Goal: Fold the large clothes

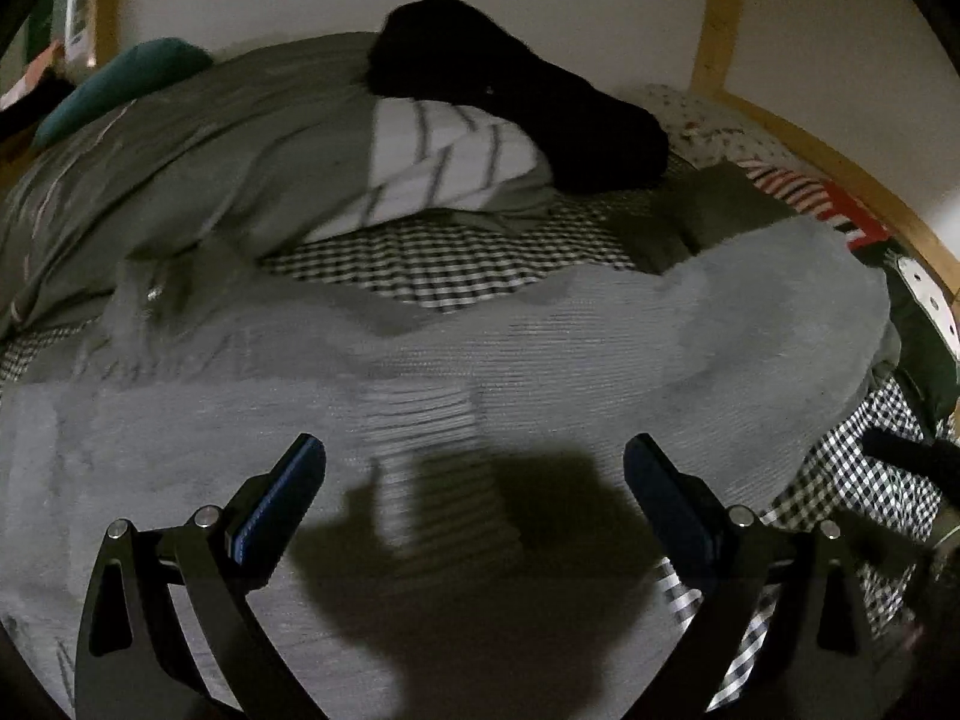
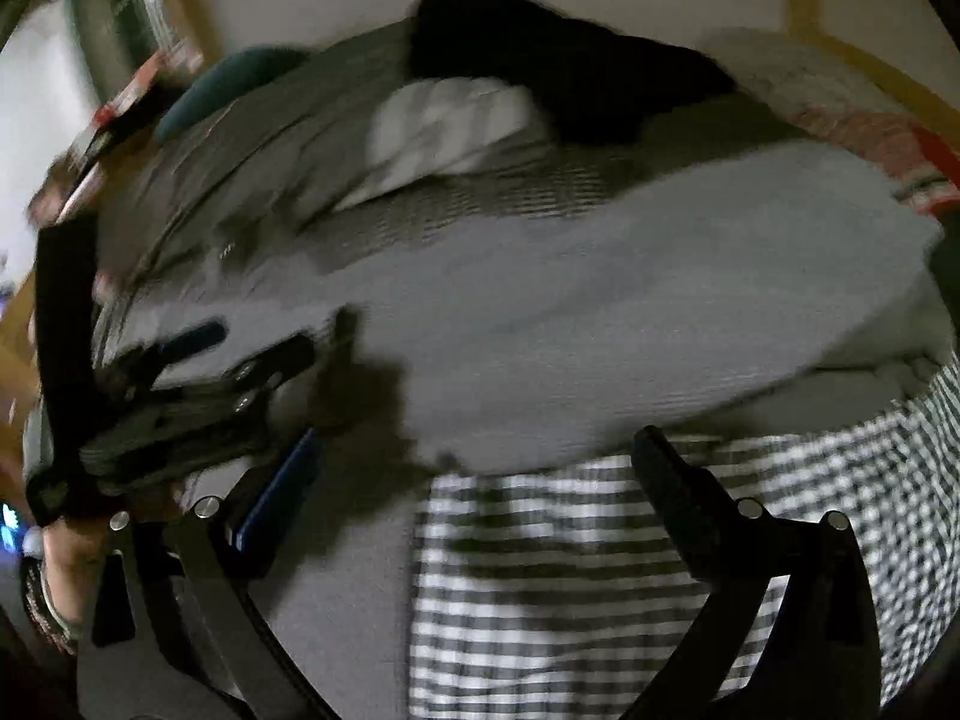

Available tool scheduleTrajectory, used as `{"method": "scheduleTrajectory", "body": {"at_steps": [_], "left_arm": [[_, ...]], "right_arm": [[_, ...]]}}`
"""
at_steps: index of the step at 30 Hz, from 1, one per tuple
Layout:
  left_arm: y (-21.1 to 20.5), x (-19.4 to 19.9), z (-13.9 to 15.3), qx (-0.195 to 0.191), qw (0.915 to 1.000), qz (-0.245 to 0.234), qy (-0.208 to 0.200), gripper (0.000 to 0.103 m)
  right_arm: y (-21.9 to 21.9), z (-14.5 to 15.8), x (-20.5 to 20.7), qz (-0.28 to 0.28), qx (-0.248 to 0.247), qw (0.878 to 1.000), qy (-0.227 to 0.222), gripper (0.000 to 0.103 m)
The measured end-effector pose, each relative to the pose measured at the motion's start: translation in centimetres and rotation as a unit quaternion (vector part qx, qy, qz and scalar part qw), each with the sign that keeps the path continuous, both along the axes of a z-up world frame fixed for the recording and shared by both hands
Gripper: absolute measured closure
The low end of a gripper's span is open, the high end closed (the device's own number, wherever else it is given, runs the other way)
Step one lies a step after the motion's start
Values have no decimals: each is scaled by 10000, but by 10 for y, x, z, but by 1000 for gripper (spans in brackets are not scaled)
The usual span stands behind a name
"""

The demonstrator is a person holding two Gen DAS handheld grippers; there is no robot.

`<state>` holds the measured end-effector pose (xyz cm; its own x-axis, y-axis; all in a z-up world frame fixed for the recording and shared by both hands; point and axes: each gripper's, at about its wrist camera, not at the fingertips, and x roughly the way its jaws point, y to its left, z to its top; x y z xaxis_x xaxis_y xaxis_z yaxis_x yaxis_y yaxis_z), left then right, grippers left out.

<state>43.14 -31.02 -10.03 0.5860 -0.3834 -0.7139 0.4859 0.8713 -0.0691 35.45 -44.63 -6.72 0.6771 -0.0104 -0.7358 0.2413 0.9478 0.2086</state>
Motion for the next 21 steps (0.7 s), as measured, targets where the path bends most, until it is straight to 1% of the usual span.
{"method": "scheduleTrajectory", "body": {"at_steps": [3, 4, 6, 8, 13, 15, 17, 18, 21], "left_arm": [[-16, -5, -3, 59, 9999, -114, 12, 5], [-23, -8, -4, 102, 9998, -164, 15, 5], [-32, -11, -6, 169, 9996, -242, 0, 5], [-39, -13, -4, 244, 9992, -295, -75, 5], [-52, -8, 2, 388, 9982, -401, -198, 5], [-58, -6, 3, 417, 9978, -479, -207, 5], [-63, -7, 4, 397, 9973, -595, -171, 5], [-68, -8, 5, 378, 9968, -689, -143, 5], [-84, -15, 7, 413, 9945, -944, -176, 5]], "right_arm": [[-52, -2, -15, -683, 472, 9963, -216, 3], [-70, -7, -20, -927, 741, 9925, -277, 3], [-98, -22, -28, -1306, 1396, 9811, -299, 3], [-113, -36, -30, -1372, 1855, 9726, -275, 3], [-117, -58, -22, -1237, 2186, 9676, -269, 3], [-112, -57, -15, -1178, 2097, 9703, -261, 3], [-110, -50, -14, -1278, 1807, 9747, -313, 3], [-110, -47, -14, -1321, 1746, 9751, -364, 3], [-128, -42, -29, -1621, 1762, 9693, -558, 3]]}}
